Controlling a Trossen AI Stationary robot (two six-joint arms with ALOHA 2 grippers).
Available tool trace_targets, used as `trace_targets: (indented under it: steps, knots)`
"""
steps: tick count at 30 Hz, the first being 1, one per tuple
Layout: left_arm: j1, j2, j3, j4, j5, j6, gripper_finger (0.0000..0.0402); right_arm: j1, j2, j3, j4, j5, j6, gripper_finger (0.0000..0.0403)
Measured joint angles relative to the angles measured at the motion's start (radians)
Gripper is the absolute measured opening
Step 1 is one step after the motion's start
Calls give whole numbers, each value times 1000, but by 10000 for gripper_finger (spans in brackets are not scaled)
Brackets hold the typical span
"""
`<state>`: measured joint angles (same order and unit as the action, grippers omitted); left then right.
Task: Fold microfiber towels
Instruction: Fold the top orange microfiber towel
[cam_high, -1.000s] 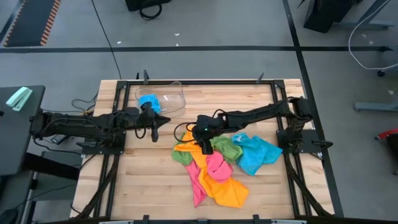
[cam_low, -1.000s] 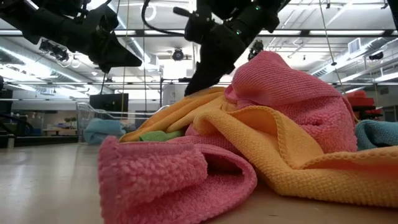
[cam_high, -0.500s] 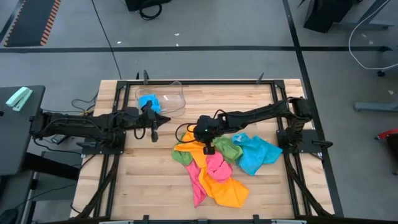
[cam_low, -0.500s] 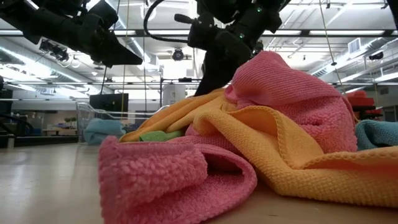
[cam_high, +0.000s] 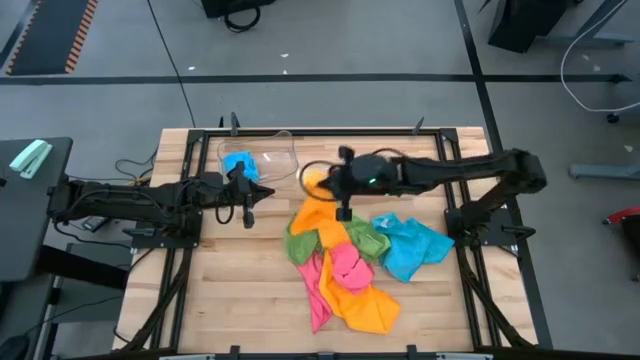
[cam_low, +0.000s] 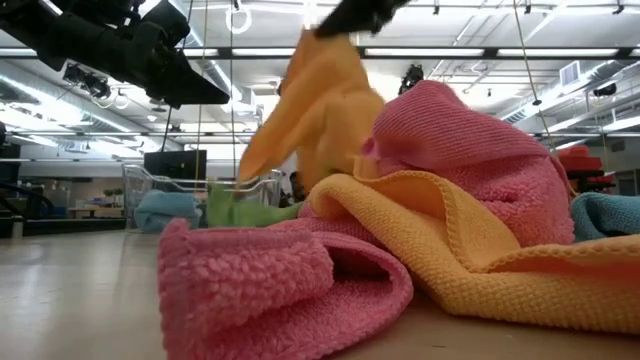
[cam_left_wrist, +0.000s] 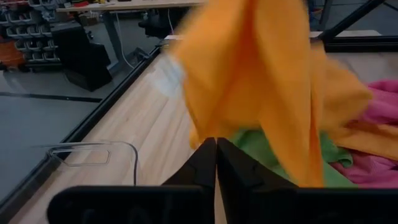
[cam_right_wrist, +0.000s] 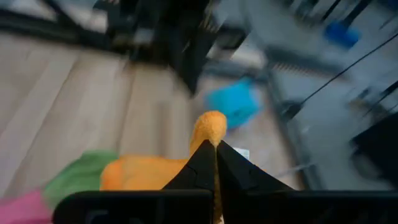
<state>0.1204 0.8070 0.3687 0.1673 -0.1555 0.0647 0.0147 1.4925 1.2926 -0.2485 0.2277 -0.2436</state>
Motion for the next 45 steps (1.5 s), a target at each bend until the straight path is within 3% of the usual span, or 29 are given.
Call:
trace_targets:
  steps: [7, 13, 23, 40, 45]
  knots:
    - [0, 0, 0, -5, 0, -12, 14, -34, -156, 0, 102, 104, -166, 9]
    - [0, 0, 0, -5, 0, -29, 27, -115, -222, 2, 122, 42, -159, 9]
    - [0, 0, 0, -9, 0, -54, 16, -185, -197, -11, 37, 31, -143, 11]
    - [0, 0, 0, -8, 0, -53, 19, -190, -144, -11, 32, 21, -149, 12]
    - [0, 0, 0, -8, 0, -54, 15, -190, -144, -11, 36, -77, -126, 12]
